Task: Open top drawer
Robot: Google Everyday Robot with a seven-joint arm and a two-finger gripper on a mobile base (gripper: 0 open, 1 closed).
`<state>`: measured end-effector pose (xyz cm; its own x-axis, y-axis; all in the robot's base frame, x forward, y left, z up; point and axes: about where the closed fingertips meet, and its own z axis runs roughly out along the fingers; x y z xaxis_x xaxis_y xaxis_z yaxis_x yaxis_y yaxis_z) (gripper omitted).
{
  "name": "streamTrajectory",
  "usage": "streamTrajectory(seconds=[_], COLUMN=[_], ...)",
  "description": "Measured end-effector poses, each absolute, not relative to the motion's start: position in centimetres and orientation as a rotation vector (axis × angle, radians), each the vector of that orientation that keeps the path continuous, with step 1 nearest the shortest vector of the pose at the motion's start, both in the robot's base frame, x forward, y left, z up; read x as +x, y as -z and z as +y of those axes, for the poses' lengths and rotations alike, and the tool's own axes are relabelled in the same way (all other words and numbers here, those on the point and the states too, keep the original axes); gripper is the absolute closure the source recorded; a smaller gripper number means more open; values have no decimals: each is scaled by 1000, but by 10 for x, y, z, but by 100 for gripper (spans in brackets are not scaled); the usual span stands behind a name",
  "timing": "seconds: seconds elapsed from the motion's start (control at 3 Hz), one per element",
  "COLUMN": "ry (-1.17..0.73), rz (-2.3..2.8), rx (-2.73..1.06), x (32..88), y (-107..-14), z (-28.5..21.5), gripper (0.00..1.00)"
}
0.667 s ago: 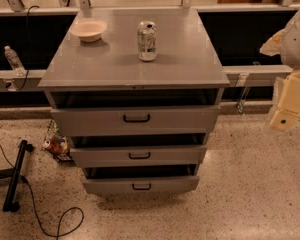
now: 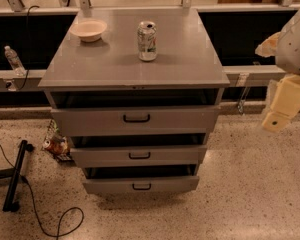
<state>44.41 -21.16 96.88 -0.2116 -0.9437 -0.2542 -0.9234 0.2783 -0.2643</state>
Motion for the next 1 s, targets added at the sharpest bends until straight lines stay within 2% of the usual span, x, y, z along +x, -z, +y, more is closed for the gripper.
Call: streamTrajectory(seconds=[1.0], ry=[6], rz=[1908], rx=[-1635], x=[475], y=[-887], z=[-170], gripper=[0])
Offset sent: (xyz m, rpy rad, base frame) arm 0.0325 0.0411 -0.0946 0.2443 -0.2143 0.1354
